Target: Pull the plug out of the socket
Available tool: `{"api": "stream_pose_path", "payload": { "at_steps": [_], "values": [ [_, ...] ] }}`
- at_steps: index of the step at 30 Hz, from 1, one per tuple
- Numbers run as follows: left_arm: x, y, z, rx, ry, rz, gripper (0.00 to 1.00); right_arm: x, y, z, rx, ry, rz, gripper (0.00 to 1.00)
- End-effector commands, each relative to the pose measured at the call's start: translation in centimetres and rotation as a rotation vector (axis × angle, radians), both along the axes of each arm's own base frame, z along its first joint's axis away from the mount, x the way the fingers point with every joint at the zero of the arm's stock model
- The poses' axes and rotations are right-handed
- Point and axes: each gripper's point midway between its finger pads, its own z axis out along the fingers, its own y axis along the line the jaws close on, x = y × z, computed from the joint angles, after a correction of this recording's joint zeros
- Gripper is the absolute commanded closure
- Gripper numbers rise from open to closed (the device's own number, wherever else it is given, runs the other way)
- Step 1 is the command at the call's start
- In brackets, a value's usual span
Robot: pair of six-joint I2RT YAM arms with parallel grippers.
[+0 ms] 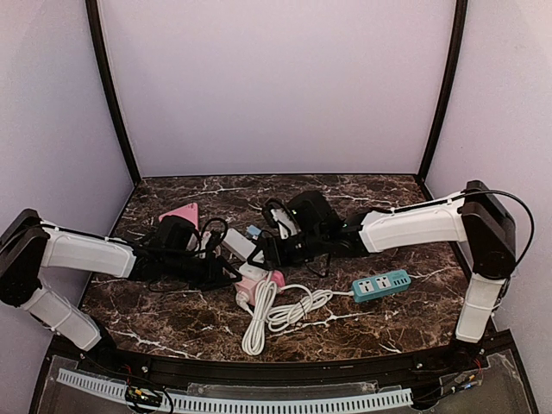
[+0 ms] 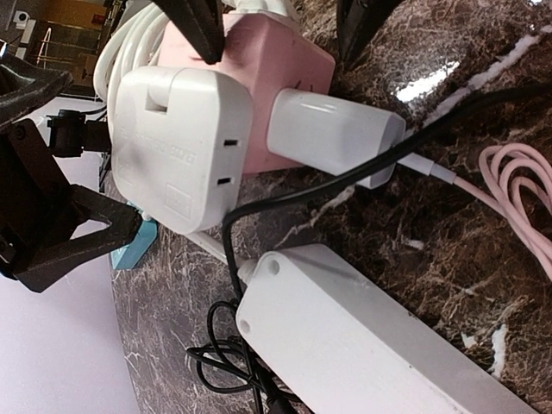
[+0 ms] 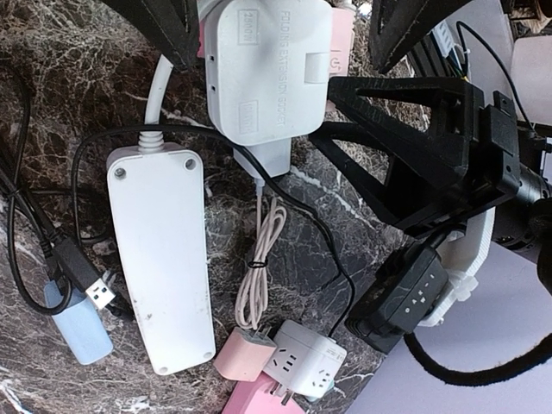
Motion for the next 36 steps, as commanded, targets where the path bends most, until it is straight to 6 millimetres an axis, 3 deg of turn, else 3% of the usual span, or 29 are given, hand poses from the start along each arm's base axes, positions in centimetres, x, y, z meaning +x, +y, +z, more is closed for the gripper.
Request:
{"api": "stream_pose_path", "payload": {
  "at_steps": [1, 10, 15, 19, 36],
  "values": [
    [-1.0, 0.2, -1.3, 0.019, 0.037, -0.013, 0.58, -0.2, 1.0, 0.7, 0.023, 0.001, 0.020, 0.34],
    [-1.1, 0.1, -1.3, 0.013, 0.035, -0.011, 0.59, -0.6, 1.4, 2.5, 0.054, -0.019, 0.020, 0.35],
    [-1.1, 0.3, -1.3, 0.017, 0.032, -0.011, 0.59, 0.9, -1.4, 1.2, -0.062, -0.043, -0.103, 0.33],
    [-1.1, 0.4, -1.2, 0.019, 0.029, -0.008, 0.59, 1.2, -2.4, 0.4, -0.096, -0.022, -0.129, 0.32],
    [-1.1, 0.4, -0.8, 0.015, 0.021, -0.005, 0.60, -0.7, 0.2, -0.8, -0.074, 0.038, 0.019, 0.33]
  ]
}}
